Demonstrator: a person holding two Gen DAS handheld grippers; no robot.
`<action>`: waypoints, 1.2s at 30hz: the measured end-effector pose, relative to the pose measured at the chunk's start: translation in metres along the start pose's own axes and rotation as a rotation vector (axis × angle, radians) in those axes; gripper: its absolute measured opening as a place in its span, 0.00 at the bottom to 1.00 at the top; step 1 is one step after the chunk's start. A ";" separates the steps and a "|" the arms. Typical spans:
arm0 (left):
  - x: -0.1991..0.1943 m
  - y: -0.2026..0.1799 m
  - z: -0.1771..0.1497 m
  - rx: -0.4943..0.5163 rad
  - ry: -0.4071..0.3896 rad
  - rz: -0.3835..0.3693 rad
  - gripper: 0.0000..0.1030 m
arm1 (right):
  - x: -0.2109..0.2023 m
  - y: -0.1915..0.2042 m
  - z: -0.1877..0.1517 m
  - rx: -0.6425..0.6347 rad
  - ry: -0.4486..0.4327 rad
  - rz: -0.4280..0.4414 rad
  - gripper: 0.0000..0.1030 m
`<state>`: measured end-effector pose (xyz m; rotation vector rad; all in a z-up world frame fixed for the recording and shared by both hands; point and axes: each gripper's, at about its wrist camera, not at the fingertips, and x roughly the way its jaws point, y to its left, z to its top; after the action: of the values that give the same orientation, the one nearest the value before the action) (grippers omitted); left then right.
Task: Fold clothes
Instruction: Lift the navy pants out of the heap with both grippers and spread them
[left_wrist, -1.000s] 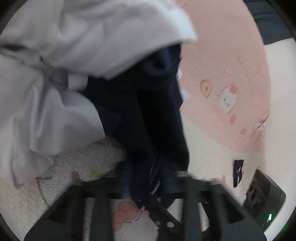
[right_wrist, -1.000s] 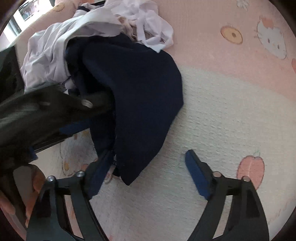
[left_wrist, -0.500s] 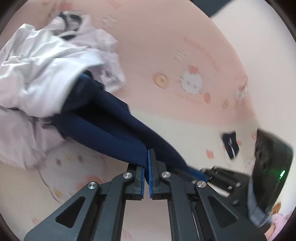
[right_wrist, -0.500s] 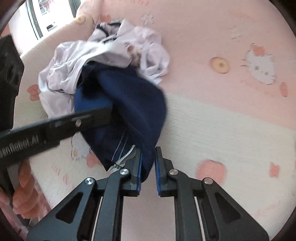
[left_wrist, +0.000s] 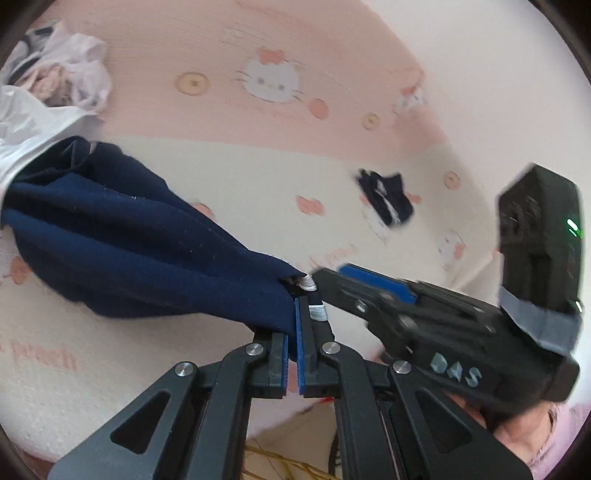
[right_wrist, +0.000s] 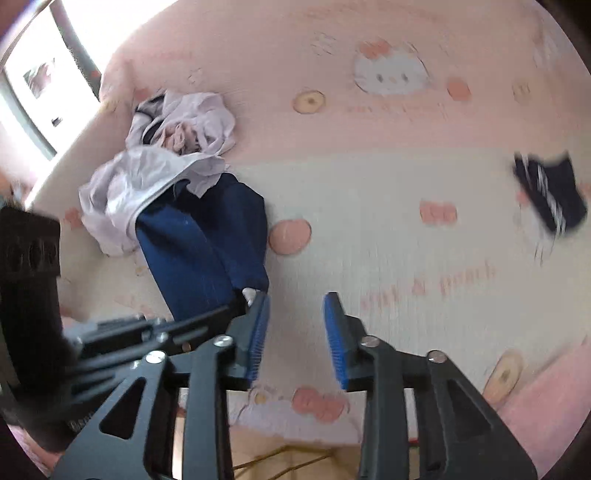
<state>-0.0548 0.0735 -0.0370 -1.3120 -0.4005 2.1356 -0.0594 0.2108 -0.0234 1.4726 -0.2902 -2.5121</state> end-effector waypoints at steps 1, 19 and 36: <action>0.000 -0.004 -0.005 -0.010 0.004 -0.013 0.03 | -0.001 -0.004 -0.001 0.021 -0.001 0.007 0.34; -0.046 0.112 -0.003 -0.288 0.031 0.240 0.79 | 0.074 0.045 -0.051 -0.133 0.215 0.053 0.53; -0.012 0.067 -0.009 -0.135 0.137 0.302 0.11 | 0.079 0.038 -0.039 -0.264 0.166 -0.189 0.26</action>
<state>-0.0653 0.0136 -0.0687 -1.6762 -0.3104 2.2752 -0.0591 0.1498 -0.0973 1.6485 0.2100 -2.4285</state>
